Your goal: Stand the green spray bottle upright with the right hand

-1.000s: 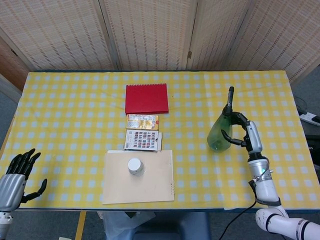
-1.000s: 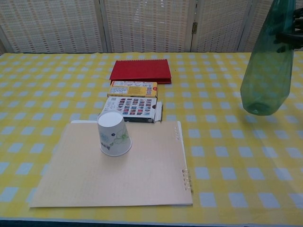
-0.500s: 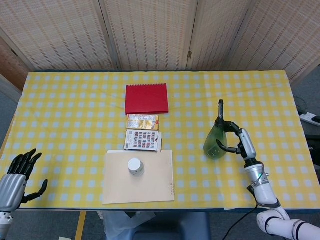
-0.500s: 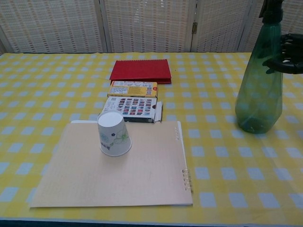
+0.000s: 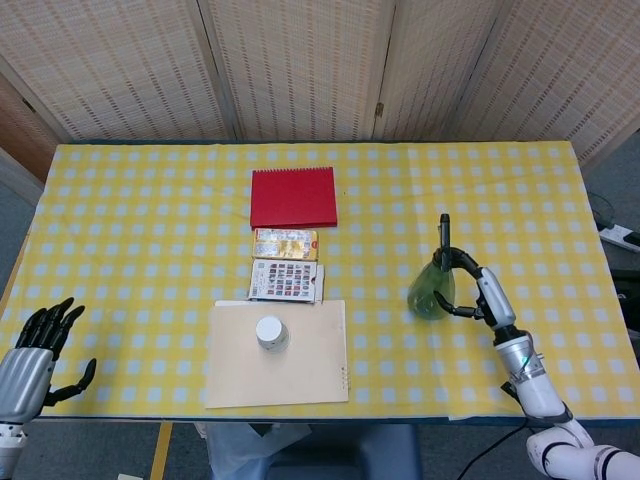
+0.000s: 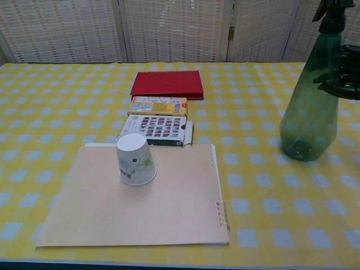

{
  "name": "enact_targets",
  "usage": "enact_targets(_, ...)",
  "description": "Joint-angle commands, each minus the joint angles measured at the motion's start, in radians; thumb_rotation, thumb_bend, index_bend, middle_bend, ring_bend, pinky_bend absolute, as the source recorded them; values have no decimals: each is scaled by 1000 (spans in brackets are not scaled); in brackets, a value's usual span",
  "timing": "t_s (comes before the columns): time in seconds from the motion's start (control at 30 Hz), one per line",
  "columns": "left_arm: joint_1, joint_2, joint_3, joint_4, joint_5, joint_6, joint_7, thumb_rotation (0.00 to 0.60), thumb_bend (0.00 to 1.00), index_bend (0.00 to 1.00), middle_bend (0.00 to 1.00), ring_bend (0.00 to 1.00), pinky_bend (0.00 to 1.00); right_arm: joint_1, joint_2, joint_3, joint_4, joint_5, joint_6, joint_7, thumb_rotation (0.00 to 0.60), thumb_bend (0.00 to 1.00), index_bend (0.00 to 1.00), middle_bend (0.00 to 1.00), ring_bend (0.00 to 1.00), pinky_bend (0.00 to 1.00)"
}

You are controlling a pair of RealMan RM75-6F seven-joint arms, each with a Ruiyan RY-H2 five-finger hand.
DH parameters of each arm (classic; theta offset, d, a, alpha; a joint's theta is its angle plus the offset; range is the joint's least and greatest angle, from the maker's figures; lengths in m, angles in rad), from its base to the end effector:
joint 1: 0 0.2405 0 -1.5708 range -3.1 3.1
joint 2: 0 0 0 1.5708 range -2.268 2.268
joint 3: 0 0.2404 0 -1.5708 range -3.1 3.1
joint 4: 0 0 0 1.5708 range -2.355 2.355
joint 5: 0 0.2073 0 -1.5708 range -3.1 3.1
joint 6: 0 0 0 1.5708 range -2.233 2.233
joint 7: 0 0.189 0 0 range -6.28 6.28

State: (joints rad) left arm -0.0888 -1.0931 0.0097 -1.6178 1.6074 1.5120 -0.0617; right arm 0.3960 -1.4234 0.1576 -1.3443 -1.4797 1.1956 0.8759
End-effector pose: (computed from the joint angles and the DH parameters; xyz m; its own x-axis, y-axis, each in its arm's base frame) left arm -0.2815 0.2122 0.1481 0.3665 0.0381 0.9296 0.9258 -0.1144 -0.3603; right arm -0.2393 -0.3328 0.0546 -0.4558 -0.2371 0.8579 -0.8679 -0.0955 -0.4875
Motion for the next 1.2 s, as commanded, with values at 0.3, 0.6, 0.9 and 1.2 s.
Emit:
enact_targets(0.3, -1, -2, 0, -1, 0, -1, 5, 331, 481, 0, 27, 22, 0, -26, 48, -21, -14, -12, 45, -78, 600, 378, 48, 113, 139, 29)
enact_targets(0.6, -1, -4, 2, -2, 3, -2, 14, 331, 479, 0, 27, 22, 0, -72, 128, -55, -91, -34, 92, -80, 600, 377, 1, 62, 83, 0)
enact_targets(0.9, 2, -3, 1, -3, 4, 6, 11, 331, 479, 0, 27, 22, 0, -160, 259, -140, -156, -121, 197, -93, 600, 377, 0, 0, 11, 0)
enact_targets(1.2, 6, -12, 3, -7, 12, 15, 45, 331, 479, 0, 27, 22, 0, -342, 383, -204, -292, 59, 266, -946, 600, 377, 0, 0, 0, 0)
